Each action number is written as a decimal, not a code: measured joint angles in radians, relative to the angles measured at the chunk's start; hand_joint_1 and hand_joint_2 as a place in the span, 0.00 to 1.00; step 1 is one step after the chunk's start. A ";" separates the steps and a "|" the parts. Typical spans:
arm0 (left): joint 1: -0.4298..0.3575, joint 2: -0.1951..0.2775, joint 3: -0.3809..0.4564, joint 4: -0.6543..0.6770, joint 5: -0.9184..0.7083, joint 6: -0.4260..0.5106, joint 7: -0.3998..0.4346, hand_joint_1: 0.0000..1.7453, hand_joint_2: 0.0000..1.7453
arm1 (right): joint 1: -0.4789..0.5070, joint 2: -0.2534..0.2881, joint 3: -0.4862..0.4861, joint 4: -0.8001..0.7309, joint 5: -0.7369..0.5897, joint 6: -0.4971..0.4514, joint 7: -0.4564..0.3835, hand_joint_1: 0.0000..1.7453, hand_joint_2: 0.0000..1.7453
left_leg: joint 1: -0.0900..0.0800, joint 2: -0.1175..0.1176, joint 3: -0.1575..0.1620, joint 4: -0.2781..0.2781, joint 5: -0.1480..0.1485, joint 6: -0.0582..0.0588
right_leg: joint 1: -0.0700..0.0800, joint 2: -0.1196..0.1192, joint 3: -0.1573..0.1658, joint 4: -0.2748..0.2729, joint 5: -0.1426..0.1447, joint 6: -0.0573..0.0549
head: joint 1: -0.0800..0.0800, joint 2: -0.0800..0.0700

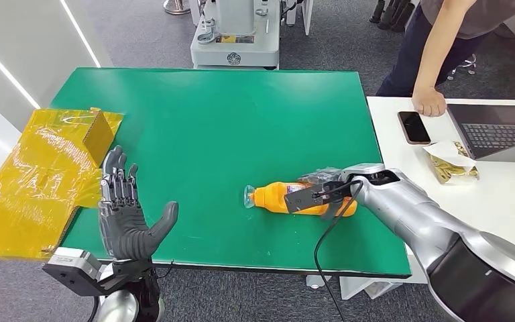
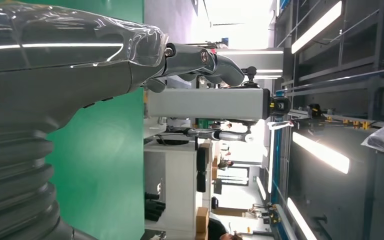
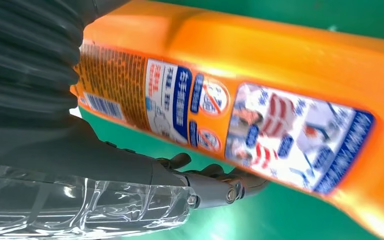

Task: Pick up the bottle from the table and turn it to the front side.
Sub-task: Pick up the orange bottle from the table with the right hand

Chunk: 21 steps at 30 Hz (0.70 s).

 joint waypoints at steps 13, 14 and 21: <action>0.000 0.000 0.000 0.000 -0.009 -0.002 0.014 0.00 1.00 | 0.024 0.000 0.027 0.013 0.008 -0.035 0.024 0.21 1.00 | 0.000 0.000 0.000 0.000 0.000 0.000 | 0.000 0.000 0.000 0.000 0.000 0.000 | 0.000 0.000; 0.000 0.000 0.000 0.000 -0.009 -0.002 0.014 0.00 1.00 | 0.026 0.000 0.027 0.014 0.009 -0.039 0.024 0.46 1.00 | 0.000 0.000 0.000 0.000 0.000 0.000 | 0.000 0.000 0.000 0.000 0.000 0.000 | 0.000 0.000; 0.000 0.000 0.000 -0.002 -0.011 -0.001 0.014 0.00 1.00 | 0.037 0.000 0.028 0.016 0.006 -0.105 0.042 1.00 1.00 | 0.000 0.000 0.000 0.000 0.000 0.000 | 0.000 0.000 0.000 0.000 0.000 0.000 | 0.000 0.000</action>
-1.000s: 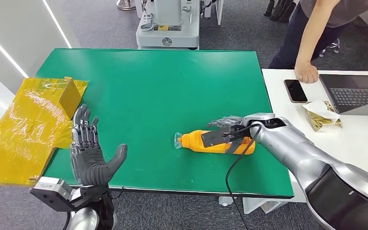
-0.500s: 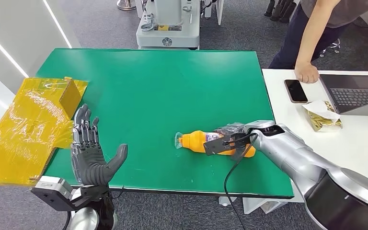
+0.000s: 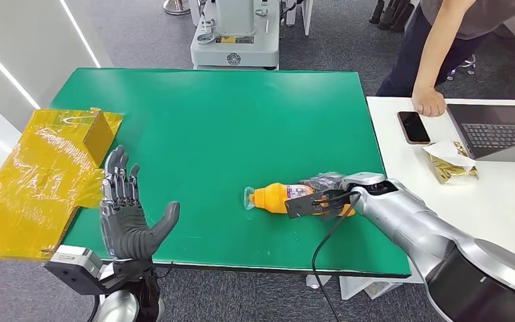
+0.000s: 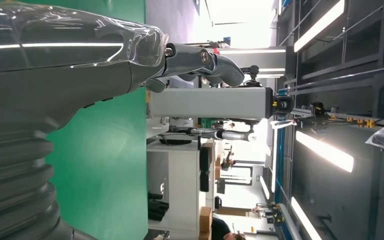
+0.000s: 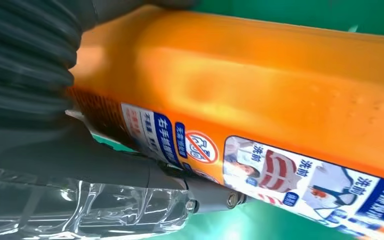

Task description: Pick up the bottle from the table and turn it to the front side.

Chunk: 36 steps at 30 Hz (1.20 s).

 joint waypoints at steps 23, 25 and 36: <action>0.000 0.000 0.000 -0.001 0.004 0.027 -0.001 0.00 1.00 | 0.057 0.000 -0.153 -0.039 -0.036 -0.364 0.012 1.00 1.00 | 0.000 0.000 -0.001 0.000 0.000 0.000 | 0.000 0.000 0.000 0.000 0.000 0.000 | 0.000 0.000; 0.001 0.000 0.000 0.000 0.005 0.029 -0.003 0.00 1.00 | 0.067 0.000 -0.183 -0.053 -0.044 -0.402 0.002 1.00 1.00 | 0.000 -0.001 -0.001 0.000 0.000 0.000 | 0.000 -0.001 0.000 0.000 0.000 0.000 | 0.000 0.000; -0.031 0.002 0.000 0.032 0.013 0.050 -0.024 0.00 1.00 | 0.195 0.020 -0.443 -0.216 -0.057 -0.923 -0.198 1.00 1.00 | 0.000 -0.001 -0.001 0.000 0.000 0.000 | 0.000 -0.001 0.000 0.000 0.000 0.000 | 0.000 0.000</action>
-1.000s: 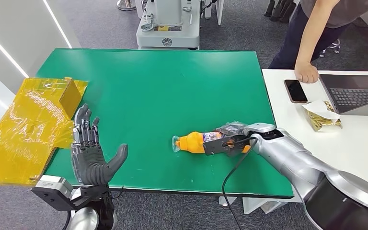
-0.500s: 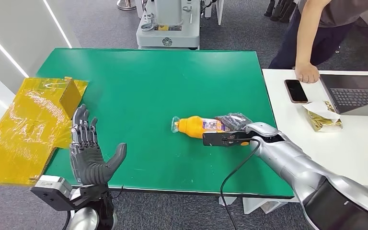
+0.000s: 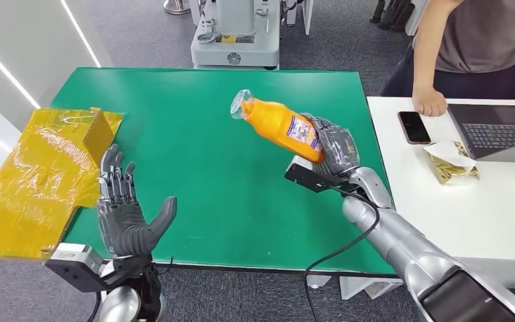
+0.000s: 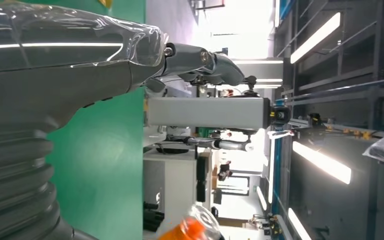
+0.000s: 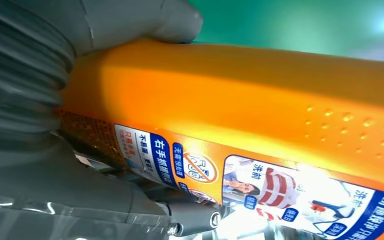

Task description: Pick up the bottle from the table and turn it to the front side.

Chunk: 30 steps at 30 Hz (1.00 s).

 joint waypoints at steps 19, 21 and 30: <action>-0.219 0.036 0.002 0.199 0.034 -0.114 0.049 0.00 1.00 | 0.139 0.192 -0.273 -0.153 0.132 -0.144 -0.277 1.00 1.00 | 0.000 0.000 0.000 -0.001 0.001 -0.002 | 0.000 0.000 -0.001 0.001 0.000 -0.001 | 0.000 0.000; -0.264 0.039 0.002 0.237 0.036 -0.136 0.069 0.00 1.00 | 0.141 0.224 -0.287 -0.156 0.146 -0.144 -0.283 1.00 1.00 | 0.000 0.001 0.000 -0.001 0.002 -0.002 | 0.000 0.001 -0.001 0.001 0.000 -0.001 | 0.000 0.000; -0.386 0.043 0.001 0.351 0.052 -0.182 0.098 0.00 1.00 | 0.142 0.310 -0.298 -0.158 0.159 -0.141 -0.251 1.00 1.00 | 0.000 0.001 0.000 -0.001 0.002 -0.002 | 0.000 0.001 -0.001 0.001 0.001 -0.001 | 0.000 0.000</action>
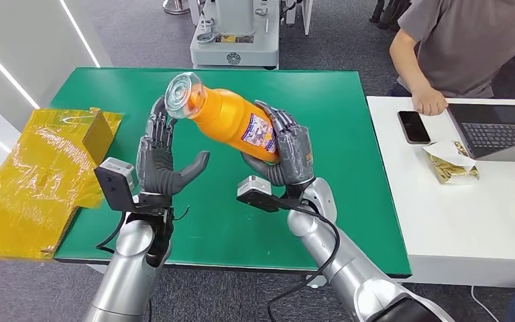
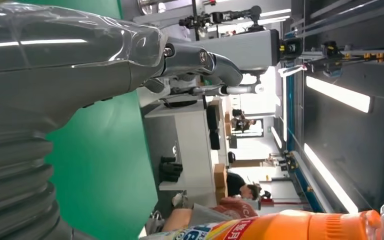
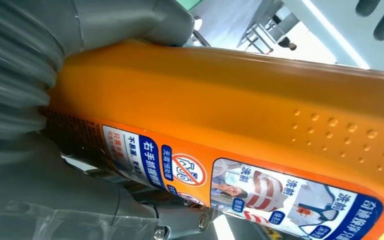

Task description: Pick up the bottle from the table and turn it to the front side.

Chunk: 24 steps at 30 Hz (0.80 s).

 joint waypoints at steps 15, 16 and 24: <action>-0.056 -0.010 -0.015 0.033 0.010 -0.037 0.047 0.00 1.00 | -0.003 0.021 0.049 0.059 0.005 0.074 0.097 1.00 1.00 | 0.000 0.000 0.000 0.000 0.000 0.000 | 0.000 0.000 0.000 0.000 0.000 0.000 | 0.000 0.000; -0.056 -0.010 -0.017 0.032 0.006 -0.038 0.052 0.00 1.00 | -0.003 0.021 0.052 0.067 0.007 0.082 0.107 1.00 1.00 | 0.000 0.000 0.000 0.000 0.000 0.000 | 0.000 0.000 0.000 0.000 0.000 0.000 | 0.000 0.000; -0.055 -0.016 -0.031 0.013 -0.015 -0.049 0.085 0.00 1.00 | -0.006 0.021 0.075 0.114 0.022 0.120 0.158 1.00 1.00 | 0.000 0.000 0.000 0.000 0.000 0.000 | 0.000 0.000 0.000 0.000 0.000 0.000 | 0.000 0.000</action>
